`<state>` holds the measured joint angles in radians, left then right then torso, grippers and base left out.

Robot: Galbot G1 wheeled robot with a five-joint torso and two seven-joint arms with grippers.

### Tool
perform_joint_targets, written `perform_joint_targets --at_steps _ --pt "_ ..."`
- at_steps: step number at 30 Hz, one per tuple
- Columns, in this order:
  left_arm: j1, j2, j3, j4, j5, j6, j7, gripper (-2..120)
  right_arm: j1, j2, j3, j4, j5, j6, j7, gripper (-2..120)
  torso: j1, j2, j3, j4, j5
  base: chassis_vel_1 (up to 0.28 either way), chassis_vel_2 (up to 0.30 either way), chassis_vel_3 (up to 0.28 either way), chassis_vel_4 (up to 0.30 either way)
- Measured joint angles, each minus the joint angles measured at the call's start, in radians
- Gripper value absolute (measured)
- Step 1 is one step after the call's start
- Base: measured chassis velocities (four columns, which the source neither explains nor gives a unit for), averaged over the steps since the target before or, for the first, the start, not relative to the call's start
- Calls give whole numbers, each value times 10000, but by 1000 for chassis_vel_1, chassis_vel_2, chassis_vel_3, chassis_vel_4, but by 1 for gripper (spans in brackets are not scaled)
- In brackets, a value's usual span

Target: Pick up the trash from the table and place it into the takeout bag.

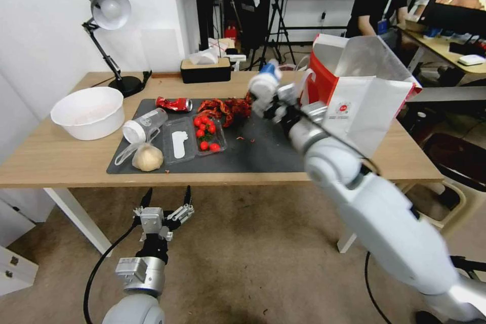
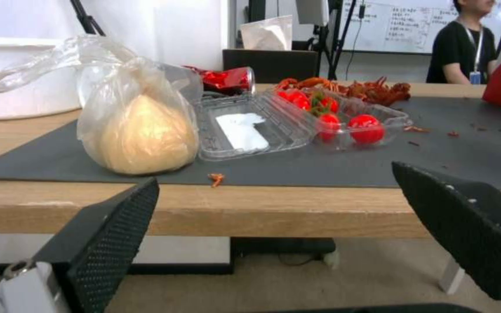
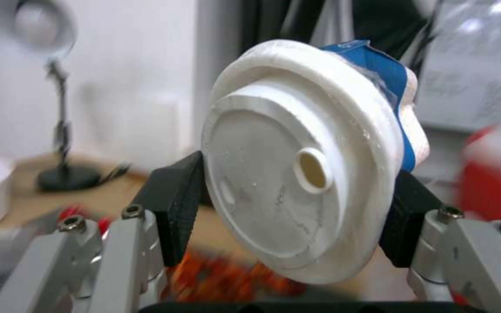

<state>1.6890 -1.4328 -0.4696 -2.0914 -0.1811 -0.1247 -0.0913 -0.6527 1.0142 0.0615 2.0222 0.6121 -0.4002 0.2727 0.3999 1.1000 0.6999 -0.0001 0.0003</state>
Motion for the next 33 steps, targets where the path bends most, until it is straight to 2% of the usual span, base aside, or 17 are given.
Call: perform_joint_targets --at_steps 4,5,8,15,19,24,25,26,29,33 --pt "-16 -1 34 1 -4 20 6 100 97 -719 1269 552 330 44 404 59 0 0 -1 0 -3 0 0 0 0" --pt "-16 -1 34 1 -4 20 6 100 97 -719 1269 552 330 44 404 59 0 0 -1 0 -3 0 0 0 0" --pt "-16 -6 52 0 3 30 13 100 398 -1155 1984 483 831 -356 852 59 -1 0 0 0 -3 0 0 0 0" --pt "-39 -38 133 6 -32 47 -5 100 872 -1641 2365 -315 1521 -790 1310 59 2 0 0 1 -4 0 0 0 0" --pt "-41 -104 203 40 -17 52 -4 100 861 -1564 2337 -772 1514 -798 1489 59 3 0 1 2 -2 0 0 0 0" --pt "18 -112 188 -33 22 54 21 100 754 -1478 2340 -894 1390 -860 1587 75 2 0 1 2 -3 0 0 0 0" --pt "18 -112 188 -33 22 54 21 100 754 -1478 2340 -894 1390 -860 1587 75 2 0 1 2 -3 0 0 0 0" --pt "47 -118 168 -67 19 61 24 100 708 -1504 2369 -921 1381 -892 1589 84 2 0 1 2 -3 0 0 0 0" --pt "108 -160 170 -111 45 64 46 100 603 -1533 2408 -965 1375 -901 1589 96 2 0 1 1 -3 0 0 0 0" --pt "149 -208 180 -152 101 64 59 100 457 -1486 2442 -875 1365 -817 1589 100 2 0 1 2 -3 0 0 0 0"
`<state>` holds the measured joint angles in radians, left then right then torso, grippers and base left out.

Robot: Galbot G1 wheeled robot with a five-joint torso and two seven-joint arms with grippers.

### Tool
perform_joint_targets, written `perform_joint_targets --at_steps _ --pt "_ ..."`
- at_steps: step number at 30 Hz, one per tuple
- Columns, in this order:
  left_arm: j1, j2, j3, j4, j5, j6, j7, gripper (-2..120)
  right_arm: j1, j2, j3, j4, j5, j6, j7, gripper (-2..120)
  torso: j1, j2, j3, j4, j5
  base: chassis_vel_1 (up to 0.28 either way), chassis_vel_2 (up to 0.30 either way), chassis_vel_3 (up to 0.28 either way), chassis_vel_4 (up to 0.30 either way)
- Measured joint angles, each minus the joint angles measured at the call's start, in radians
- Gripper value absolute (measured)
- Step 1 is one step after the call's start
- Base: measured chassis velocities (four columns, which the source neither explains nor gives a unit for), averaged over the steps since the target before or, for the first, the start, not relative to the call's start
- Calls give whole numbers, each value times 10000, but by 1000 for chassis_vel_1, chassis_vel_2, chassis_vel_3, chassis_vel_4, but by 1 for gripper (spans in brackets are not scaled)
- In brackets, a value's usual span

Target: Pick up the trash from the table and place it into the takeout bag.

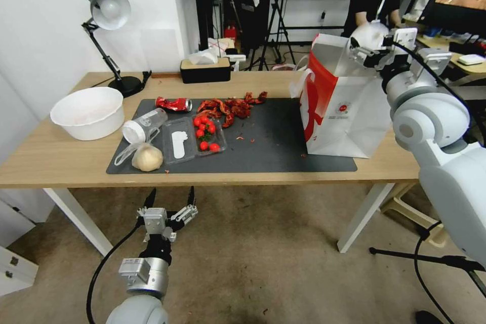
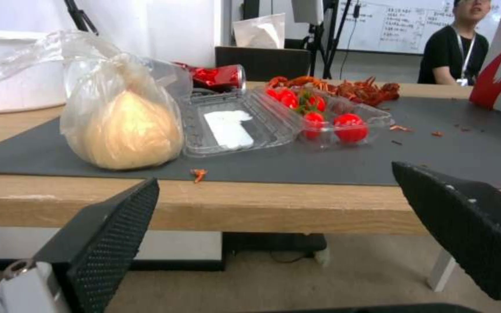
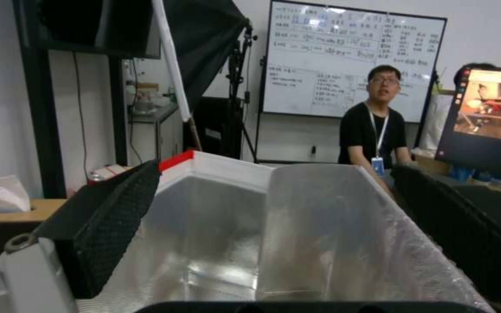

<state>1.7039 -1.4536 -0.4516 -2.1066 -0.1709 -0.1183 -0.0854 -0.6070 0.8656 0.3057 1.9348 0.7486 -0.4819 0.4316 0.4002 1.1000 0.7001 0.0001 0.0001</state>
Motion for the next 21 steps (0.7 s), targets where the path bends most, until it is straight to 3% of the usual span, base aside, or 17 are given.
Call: perform_joint_targets --at_steps 8,15,21 --pt "-14 -21 1 -7 62 -35 65 100 -353 -70 77 444 340 442 -55 100 -1 0 -1 -1 0 0 0 0 0" --pt "-72 -6 19 60 66 -76 81 100 -908 -78 46 1223 654 1676 -345 100 -1 0 -1 0 -3 0 0 0 0" --pt "-114 55 65 156 24 -171 58 100 -2784 1 186 2276 -124 2666 -748 100 -1 0 -1 2 -1 0 0 0 0"
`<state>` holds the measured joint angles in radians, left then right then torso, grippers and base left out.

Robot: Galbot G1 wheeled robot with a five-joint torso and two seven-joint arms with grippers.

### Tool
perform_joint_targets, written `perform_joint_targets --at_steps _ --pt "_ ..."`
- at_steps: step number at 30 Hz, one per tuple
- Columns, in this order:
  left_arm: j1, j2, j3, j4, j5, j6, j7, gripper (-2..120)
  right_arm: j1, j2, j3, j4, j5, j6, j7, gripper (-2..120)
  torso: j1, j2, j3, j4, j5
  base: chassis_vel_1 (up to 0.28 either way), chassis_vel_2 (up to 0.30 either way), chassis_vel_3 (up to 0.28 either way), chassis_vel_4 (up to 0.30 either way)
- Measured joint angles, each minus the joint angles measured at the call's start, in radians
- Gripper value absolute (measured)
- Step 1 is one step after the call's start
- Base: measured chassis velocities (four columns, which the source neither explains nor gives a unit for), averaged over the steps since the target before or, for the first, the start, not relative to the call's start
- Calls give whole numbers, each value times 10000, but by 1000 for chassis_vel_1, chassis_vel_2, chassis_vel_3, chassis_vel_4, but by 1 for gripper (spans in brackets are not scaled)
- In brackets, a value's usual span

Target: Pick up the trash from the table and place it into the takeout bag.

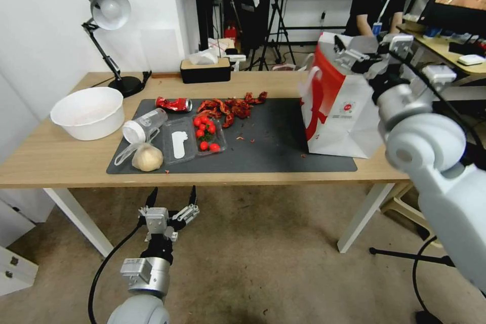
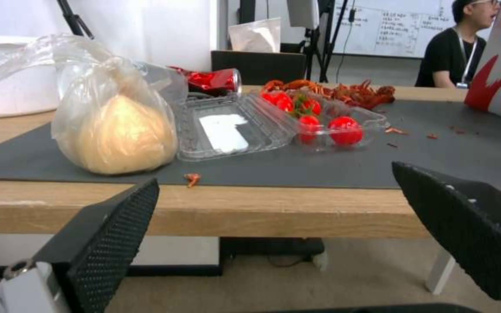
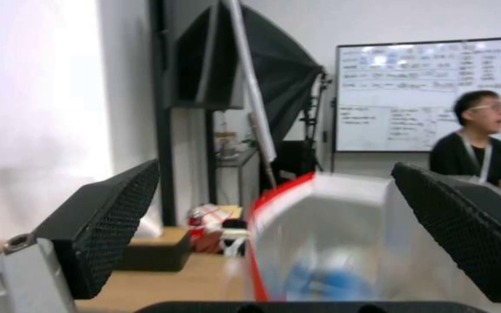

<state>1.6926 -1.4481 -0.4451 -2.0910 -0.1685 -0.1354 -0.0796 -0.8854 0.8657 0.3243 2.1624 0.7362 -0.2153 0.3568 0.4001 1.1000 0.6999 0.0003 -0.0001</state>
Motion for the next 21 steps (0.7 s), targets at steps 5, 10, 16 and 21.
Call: perform_joint_targets --at_steps 5,10,16,21 --pt "-52 107 -19 116 -70 -130 -16 100 -2429 361 459 1024 -1751 1479 -372 100 -2 1 -1 -3 1 0 0 0 0" --pt "-156 229 2 141 -147 -149 -15 100 -4896 900 1074 1518 -3119 3028 -851 100 -3 1 -1 -5 0 0 0 0 0" --pt "-223 310 3 141 -213 -149 28 100 -6086 1426 1364 871 -3937 4692 -1576 100 -3 1 -1 -2 2 0 0 0 0" --pt "-337 329 19 281 -228 -181 57 100 -6693 2084 1244 39 -4128 5848 -2128 100 -3 1 0 -3 1 0 0 0 0"
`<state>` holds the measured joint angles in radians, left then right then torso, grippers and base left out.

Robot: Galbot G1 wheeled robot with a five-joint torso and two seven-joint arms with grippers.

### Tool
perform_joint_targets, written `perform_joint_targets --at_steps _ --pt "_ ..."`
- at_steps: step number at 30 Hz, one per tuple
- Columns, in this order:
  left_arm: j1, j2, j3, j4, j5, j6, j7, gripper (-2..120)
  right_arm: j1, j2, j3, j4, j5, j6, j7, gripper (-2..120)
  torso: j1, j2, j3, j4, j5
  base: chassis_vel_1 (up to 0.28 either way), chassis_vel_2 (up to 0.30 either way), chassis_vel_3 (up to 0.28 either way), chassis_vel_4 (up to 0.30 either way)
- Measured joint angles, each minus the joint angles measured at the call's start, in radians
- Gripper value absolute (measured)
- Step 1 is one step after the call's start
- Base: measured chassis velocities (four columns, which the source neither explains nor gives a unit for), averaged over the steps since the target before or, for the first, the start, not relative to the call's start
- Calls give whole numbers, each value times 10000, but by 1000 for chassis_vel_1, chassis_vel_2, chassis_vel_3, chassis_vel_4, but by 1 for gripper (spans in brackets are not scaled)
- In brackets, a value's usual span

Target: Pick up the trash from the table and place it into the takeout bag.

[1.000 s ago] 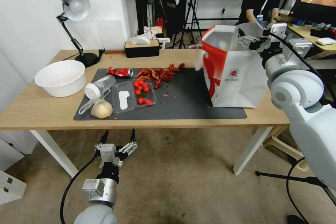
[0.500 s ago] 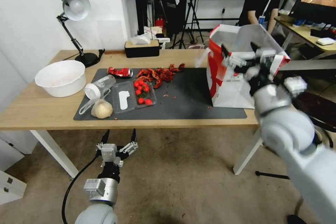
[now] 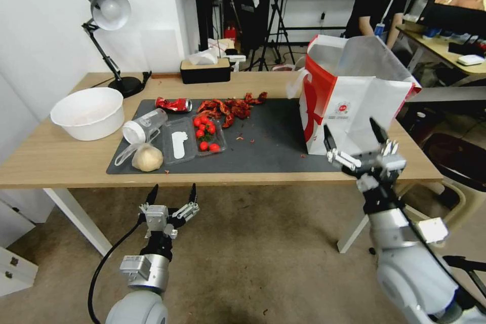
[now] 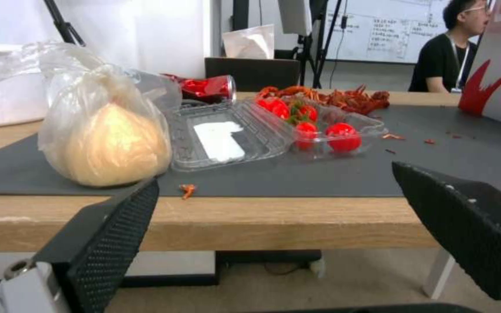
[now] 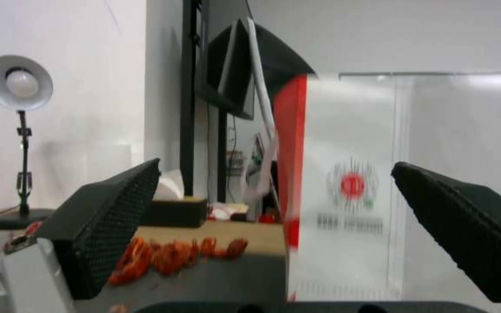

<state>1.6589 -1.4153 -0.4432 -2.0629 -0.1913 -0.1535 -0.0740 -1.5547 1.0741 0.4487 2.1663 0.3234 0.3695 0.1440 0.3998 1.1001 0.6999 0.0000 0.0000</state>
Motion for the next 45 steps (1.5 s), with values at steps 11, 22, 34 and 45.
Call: perform_joint_targets --at_steps 11,22,34,45 --pt "-71 -128 -54 138 -5 -70 2 100 -635 598 -359 -1562 302 803 -814 100 2 0 1 2 0 0 0 0 0" --pt "-496 -95 -222 183 -80 -52 -408 100 -840 687 -268 -2018 628 697 -1166 100 2 -1 1 1 -1 0 0 0 0" --pt "-2291 967 -551 491 -622 952 -1566 100 -844 613 -238 -2038 626 504 -1335 100 3 -2 2 0 -2 0 0 0 0" --pt "-3044 1564 -486 615 -1141 2985 -2386 100 -840 616 -237 -1894 399 483 -1250 100 3 -2 2 0 -1 0 0 0 0"
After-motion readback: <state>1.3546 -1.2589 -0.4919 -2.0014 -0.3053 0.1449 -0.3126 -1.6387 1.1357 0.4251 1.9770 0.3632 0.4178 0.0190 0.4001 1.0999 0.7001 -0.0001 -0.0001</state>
